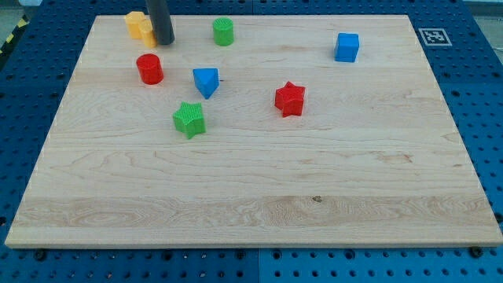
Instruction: Move the blue triangle close to the green star
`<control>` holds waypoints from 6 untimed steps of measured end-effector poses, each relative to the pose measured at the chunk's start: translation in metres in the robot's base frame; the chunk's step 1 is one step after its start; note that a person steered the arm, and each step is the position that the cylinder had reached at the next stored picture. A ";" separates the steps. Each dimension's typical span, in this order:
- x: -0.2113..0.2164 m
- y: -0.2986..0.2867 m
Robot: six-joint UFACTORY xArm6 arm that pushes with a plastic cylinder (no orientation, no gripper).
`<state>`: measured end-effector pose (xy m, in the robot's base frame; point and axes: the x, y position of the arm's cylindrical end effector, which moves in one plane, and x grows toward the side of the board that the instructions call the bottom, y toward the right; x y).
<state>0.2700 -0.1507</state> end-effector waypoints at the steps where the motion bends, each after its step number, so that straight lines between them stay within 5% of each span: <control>1: 0.037 0.036; 4: 0.139 0.109; 6: 0.128 0.032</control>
